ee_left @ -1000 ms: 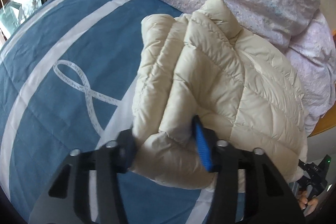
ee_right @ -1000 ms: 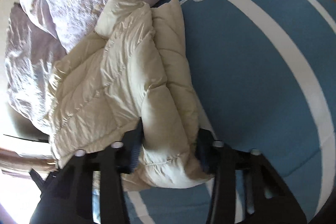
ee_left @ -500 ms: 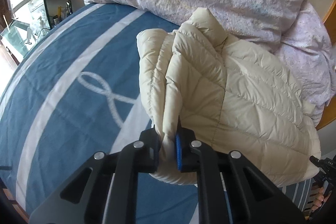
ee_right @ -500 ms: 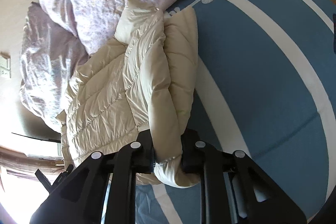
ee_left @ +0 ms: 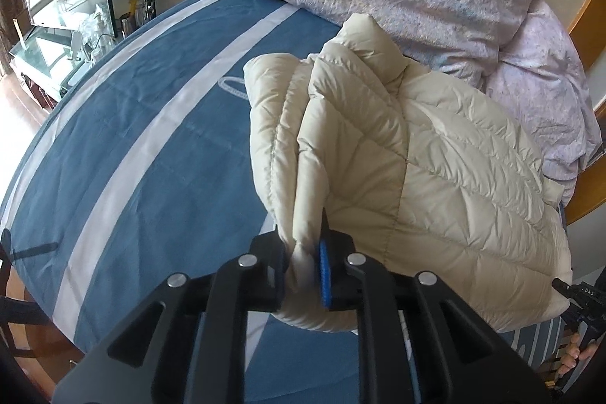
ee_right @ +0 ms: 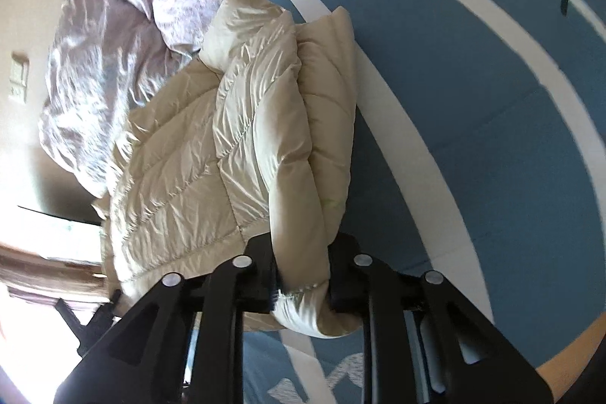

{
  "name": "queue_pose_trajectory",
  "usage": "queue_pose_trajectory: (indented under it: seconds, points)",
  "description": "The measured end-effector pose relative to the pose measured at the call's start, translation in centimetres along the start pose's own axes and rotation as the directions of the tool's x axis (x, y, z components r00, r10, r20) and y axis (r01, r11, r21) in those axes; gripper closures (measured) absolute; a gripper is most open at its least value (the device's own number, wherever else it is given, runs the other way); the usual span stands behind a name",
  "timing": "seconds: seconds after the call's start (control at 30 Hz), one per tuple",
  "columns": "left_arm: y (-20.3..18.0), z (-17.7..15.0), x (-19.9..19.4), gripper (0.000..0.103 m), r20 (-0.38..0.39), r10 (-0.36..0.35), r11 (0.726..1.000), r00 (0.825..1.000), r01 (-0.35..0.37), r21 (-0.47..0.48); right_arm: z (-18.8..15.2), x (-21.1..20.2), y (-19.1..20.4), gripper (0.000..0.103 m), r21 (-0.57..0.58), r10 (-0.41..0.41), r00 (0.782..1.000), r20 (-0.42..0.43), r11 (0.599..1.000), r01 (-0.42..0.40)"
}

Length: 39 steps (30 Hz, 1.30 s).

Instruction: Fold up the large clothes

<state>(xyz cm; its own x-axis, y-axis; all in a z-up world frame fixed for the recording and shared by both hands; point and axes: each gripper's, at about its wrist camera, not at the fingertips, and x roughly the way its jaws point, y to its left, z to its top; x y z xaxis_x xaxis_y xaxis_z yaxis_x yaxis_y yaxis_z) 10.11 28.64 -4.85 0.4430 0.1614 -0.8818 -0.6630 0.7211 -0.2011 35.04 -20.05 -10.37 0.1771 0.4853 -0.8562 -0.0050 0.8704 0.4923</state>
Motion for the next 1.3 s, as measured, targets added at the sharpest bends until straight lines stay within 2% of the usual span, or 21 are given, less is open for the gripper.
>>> queue_pose_trajectory:
  seconds: [0.03, 0.1, 0.17, 0.2, 0.27, 0.37, 0.53, 0.73, 0.93, 1.3]
  points:
    - [0.1, -0.1, -0.1, 0.082, 0.001, 0.000, 1.000, 1.000, 0.000, -0.004, 0.2, -0.1, 0.8, 0.072, -0.018, -0.037, 0.999, 0.023, 0.999, 0.038]
    - [0.3, -0.1, -0.4, 0.078, 0.009, 0.007, 1.000, 1.000, -0.007, -0.015, 0.3, -0.9, 2.1, 0.060, -0.056, -0.107, 0.991, 0.082, 0.992, 0.112]
    - [0.5, 0.0, -0.9, 0.062, 0.023, 0.013, 1.000, 1.000, -0.012, -0.020, 0.6, -2.2, 3.3, 0.052, -0.091, -0.153, 0.975, 0.164, 0.981, 0.169]
    - [0.7, 0.1, -1.0, 0.057, 0.030, 0.018, 1.000, 0.999, -0.017, -0.022, 0.7, -2.6, 4.1, 0.052, -0.106, -0.156, 0.969, 0.191, 0.978, 0.178]
    - [1.2, 0.5, -1.4, 0.044, 0.047, 0.028, 0.999, 0.999, -0.026, -0.040, 0.9, -3.1, 5.4, 0.052, -0.144, -0.146, 0.963, 0.225, 0.973, 0.181]
    - [2.0, 1.2, -1.4, 0.034, 0.049, 0.020, 0.997, 0.999, -0.016, -0.079, 0.4, -2.9, 8.6, 0.052, -0.235, -0.101, 0.964, 0.248, 0.959, 0.161]
    - [2.5, 2.6, -0.7, 0.023, 0.034, 0.016, 0.995, 0.999, -0.013, -0.094, -2.2, 0.2, 14.0, 0.052, -0.398, -0.017, 0.982, 0.190, 0.913, 0.093]
    - [2.7, 4.2, 0.9, 0.019, -0.001, 0.034, 0.995, 0.999, -0.034, -0.097, -5.0, 4.2, 17.5, 0.052, -0.500, -0.025, 0.991, 0.131, 0.862, 0.088]
    - [3.0, 5.1, 1.9, 0.016, -0.026, 0.012, 0.993, 1.000, -0.015, -0.115, -5.9, 5.9, 18.2, 0.052, -0.522, -0.047, 0.992, 0.121, 0.847, 0.104]
    - [3.1, 5.3, 3.9, 0.014, -0.100, -0.042, 0.990, 0.994, 0.028, -0.136, -7.4, 10.2, 18.4, 0.052, -0.578, -0.136, 0.987, 0.088, 0.800, 0.162]
